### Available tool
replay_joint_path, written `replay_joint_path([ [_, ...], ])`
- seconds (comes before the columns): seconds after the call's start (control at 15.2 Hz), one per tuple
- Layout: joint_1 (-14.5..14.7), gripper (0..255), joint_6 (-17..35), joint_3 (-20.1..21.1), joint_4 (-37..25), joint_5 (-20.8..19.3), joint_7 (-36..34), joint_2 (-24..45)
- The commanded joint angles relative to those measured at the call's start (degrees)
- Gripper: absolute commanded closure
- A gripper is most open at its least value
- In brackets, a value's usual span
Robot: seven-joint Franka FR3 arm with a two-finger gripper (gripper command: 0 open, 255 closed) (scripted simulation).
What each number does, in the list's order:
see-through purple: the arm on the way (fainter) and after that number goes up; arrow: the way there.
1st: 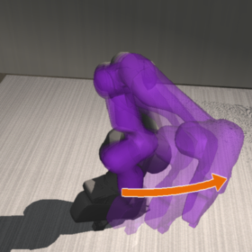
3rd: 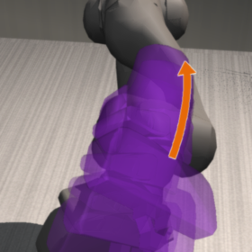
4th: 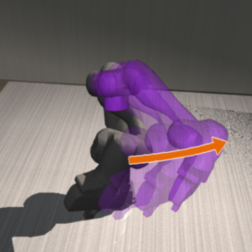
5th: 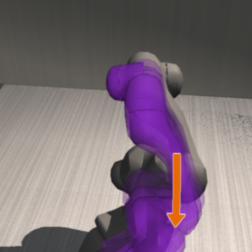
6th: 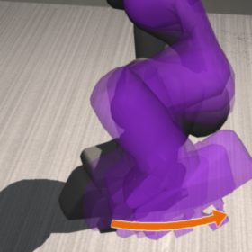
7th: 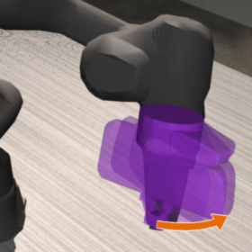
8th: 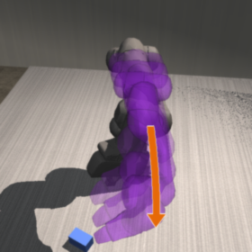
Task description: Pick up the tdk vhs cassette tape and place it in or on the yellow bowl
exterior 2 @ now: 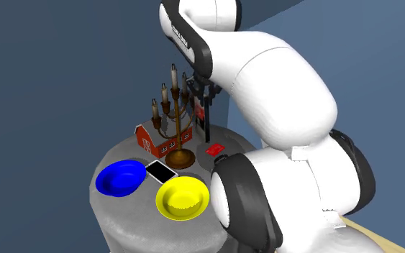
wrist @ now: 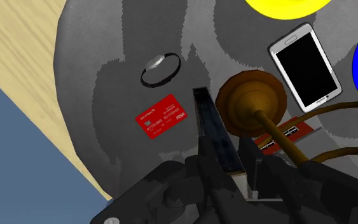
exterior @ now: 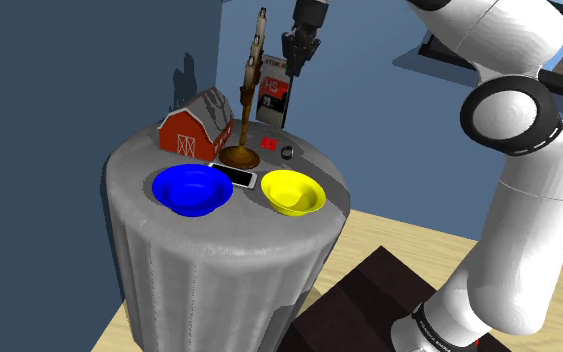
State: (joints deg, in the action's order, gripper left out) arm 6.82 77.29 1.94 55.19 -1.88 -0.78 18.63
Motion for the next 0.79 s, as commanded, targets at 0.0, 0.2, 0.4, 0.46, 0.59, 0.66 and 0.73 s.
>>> replay_joint_path([
  [0.0,0.1,255,-2.7,0.0,-4.4,-0.1,0.1,1.7],
  [0.2,0.7,255,-1.9,0.3,1.6,0.0,-1.0,-3.5],
  [0.4,1.6,255,-1.0,0.9,9.8,0.1,-2.6,-10.7],
  [0.46,1.9,255,-0.9,1.2,12.0,0.1,-3.2,-12.9],
  [0.59,2.6,255,-1.1,1.7,15.8,0.3,-4.4,-16.8],
  [0.66,2.9,255,-1.4,1.9,17.4,0.3,-5.0,-18.7],
  [0.73,3.2,255,-1.7,2.2,18.9,0.4,-5.6,-20.4],
])
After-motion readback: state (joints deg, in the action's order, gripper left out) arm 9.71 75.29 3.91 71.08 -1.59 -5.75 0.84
